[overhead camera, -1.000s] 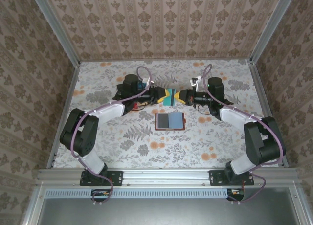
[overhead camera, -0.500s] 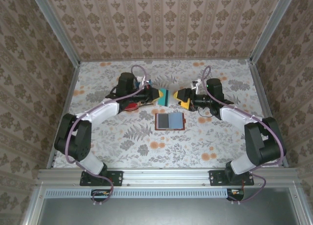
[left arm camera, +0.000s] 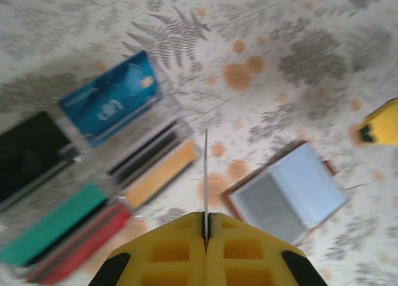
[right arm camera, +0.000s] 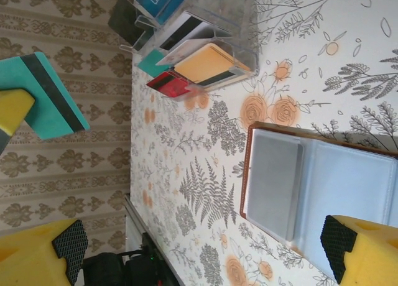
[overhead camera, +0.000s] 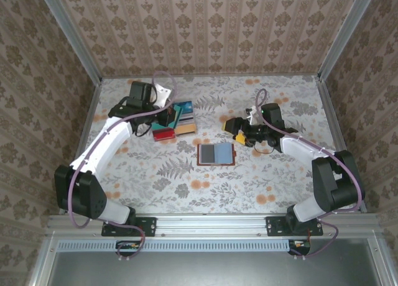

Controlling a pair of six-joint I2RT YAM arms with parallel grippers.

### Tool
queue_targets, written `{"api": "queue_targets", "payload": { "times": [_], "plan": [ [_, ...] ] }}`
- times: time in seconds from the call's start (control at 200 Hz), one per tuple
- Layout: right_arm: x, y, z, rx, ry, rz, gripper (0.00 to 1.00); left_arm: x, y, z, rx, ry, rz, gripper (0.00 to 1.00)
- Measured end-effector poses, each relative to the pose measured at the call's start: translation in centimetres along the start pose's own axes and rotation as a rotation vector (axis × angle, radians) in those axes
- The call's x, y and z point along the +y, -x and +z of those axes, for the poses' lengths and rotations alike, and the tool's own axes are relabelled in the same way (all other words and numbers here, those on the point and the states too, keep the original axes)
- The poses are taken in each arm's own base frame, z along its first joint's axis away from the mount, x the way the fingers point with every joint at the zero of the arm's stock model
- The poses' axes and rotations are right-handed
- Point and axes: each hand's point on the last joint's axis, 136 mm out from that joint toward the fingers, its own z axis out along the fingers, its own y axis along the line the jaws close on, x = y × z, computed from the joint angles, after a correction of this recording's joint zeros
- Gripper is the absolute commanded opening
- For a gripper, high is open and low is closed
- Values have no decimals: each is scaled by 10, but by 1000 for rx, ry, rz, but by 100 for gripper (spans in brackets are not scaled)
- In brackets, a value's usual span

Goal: Take the credit cards out of the card holder

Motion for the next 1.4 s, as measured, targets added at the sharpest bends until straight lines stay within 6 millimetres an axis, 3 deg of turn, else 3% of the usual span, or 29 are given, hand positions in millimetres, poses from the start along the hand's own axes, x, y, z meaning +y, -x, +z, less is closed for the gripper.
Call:
{"api": "queue_targets", "payload": {
  "times": [0.25,0.42,0.67,1.065,1.395],
  "plan": [
    [-14,-5,-1,8,-65,1,100,24,1,-8,49,130,344,0],
    [-19,-9,-1,18,-89,2,100,46,3,-2,133,170,524,0],
    [-19,-13,1,37,-113,-1,100,58,-25,18,320,58,763,0],
    [0,-14,7,49,-111,-51,100,92,-47,49,474,-79,873,0],
    [13,-15,13,50,-108,-77,100,93,-53,61,504,-163,889,0]
  ]
}}
